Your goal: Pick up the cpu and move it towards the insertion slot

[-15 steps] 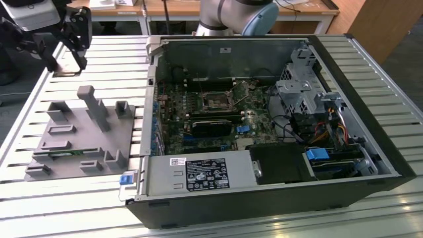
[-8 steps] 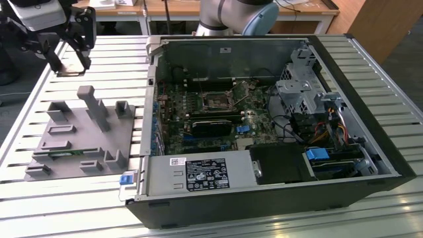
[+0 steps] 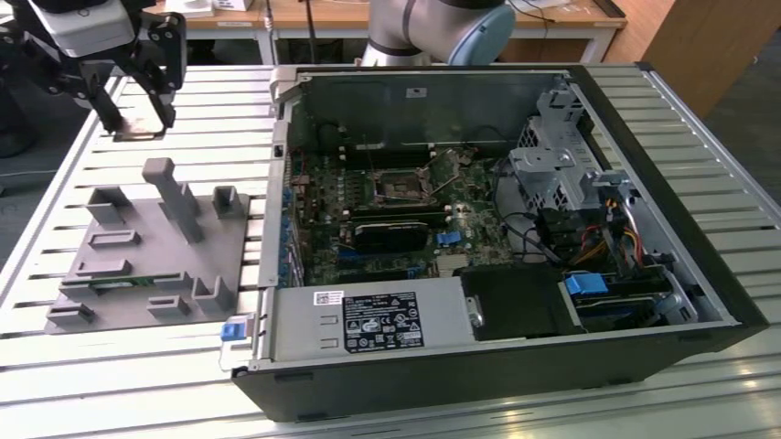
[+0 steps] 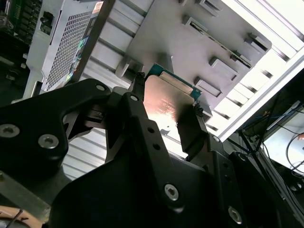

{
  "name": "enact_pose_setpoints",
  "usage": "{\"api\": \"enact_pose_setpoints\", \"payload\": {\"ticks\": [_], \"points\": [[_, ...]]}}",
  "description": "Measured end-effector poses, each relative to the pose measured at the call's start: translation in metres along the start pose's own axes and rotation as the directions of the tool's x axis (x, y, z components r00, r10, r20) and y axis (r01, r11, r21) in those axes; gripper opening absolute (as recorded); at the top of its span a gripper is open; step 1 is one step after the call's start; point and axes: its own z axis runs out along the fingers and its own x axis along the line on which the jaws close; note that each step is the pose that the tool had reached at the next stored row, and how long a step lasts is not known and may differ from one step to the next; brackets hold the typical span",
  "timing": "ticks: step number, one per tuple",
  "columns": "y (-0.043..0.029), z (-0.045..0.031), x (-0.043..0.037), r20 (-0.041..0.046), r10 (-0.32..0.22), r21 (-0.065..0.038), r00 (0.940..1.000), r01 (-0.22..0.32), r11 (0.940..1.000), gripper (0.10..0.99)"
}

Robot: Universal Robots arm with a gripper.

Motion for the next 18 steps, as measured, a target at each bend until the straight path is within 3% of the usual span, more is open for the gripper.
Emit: {"api": "enact_pose_setpoints", "payload": {"ticks": [18], "points": [[-0.0002,0.0001,-0.0141,0.0,0.0,0.0,1.0,0.0,1.0,0.525]]}}
